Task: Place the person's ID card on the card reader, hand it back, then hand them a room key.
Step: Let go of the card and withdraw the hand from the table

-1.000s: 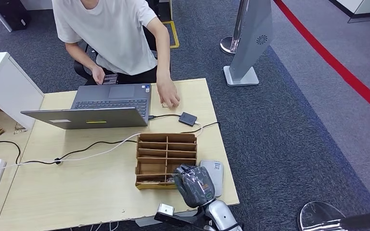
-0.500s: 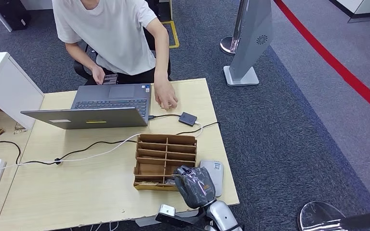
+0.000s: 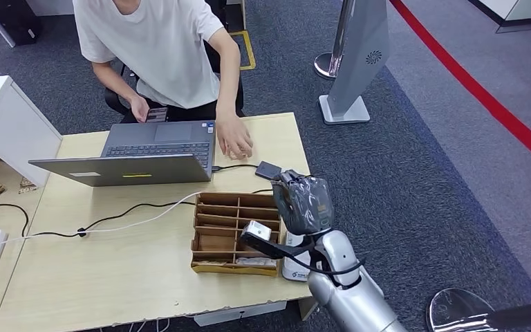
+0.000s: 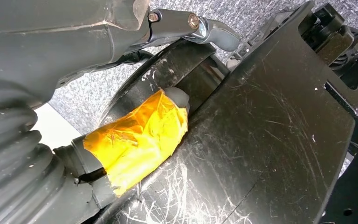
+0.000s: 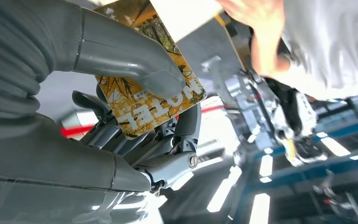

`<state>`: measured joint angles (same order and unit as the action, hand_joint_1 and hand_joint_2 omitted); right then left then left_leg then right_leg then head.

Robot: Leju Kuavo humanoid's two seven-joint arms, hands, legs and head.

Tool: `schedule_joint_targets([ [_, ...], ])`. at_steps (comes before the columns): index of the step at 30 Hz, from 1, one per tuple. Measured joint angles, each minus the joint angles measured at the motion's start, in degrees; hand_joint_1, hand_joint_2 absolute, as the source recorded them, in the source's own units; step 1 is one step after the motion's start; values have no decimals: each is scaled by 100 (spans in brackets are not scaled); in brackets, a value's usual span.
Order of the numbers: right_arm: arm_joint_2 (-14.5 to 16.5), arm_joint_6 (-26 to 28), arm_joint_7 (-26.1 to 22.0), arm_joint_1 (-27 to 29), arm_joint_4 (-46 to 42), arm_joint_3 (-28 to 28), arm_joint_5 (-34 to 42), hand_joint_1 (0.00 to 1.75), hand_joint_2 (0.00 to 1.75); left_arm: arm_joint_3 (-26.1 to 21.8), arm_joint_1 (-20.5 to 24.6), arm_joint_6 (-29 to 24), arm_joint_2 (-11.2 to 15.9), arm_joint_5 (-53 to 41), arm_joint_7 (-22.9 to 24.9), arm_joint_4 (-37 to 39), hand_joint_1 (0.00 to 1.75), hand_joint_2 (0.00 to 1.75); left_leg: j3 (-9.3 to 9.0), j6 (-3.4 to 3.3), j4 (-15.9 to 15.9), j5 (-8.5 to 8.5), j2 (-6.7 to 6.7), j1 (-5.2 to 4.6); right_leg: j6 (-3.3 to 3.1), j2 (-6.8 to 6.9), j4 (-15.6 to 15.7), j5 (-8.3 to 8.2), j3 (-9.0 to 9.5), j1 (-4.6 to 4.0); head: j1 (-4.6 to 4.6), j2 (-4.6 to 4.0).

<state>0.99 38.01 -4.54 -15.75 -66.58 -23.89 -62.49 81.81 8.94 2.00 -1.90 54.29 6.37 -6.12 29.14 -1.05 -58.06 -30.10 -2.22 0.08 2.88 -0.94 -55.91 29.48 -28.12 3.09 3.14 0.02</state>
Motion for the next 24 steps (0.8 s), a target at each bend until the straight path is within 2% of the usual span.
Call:
schedule_joint_targets([
  [4, -298, -185, 170, -647, 36, -170, 121, 175, 175, 0, 11, 42, 14, -94, 1, 0, 0, 175, 1, 1, 0, 1, 3, 2, 1, -3, -2, -1, -3, -2, 0, 0],
  [8, -444, -217, 370, -1258, 267, -248, -52, 175, 175, 0, 26, 83, 23, -255, 0, 0, 0, 175, 3, 2, 0, 1, 4, 3, 0, -3, -3, -1, -5, -4, 0, 0],
  [13, -494, -283, 624, -2145, 1186, -313, -350, 175, 175, 13, 49, 156, 43, -508, -1, -1, 0, 175, 3, 2, 0, 3, 6, 6, -3, -3, -5, -4, -5, -7, 1, 0],
  [17, -492, -313, 714, -2618, 1912, -342, -432, 175, 175, 20, 59, 183, 53, -580, 1, -2, 0, 175, 6, 1, -1, 5, 4, 7, -3, -1, -5, -6, -4, -8, 1, 0],
  [21, -469, -276, 727, -2803, 2398, -374, -495, 0, 175, 20, 75, 285, 60, -513, 1, -2, 0, 175, 7, 1, -1, 4, 4, 8, -3, -2, -5, -6, -6, -10, 1, 0],
  [24, -438, -250, 716, -2821, 2638, -412, -526, 0, 175, 20, 97, 389, 64, -452, 7, -2, 0, 175, 8, 1, -1, 4, 5, 9, -4, -3, -5, -6, -9, -10, -1, 0],
])
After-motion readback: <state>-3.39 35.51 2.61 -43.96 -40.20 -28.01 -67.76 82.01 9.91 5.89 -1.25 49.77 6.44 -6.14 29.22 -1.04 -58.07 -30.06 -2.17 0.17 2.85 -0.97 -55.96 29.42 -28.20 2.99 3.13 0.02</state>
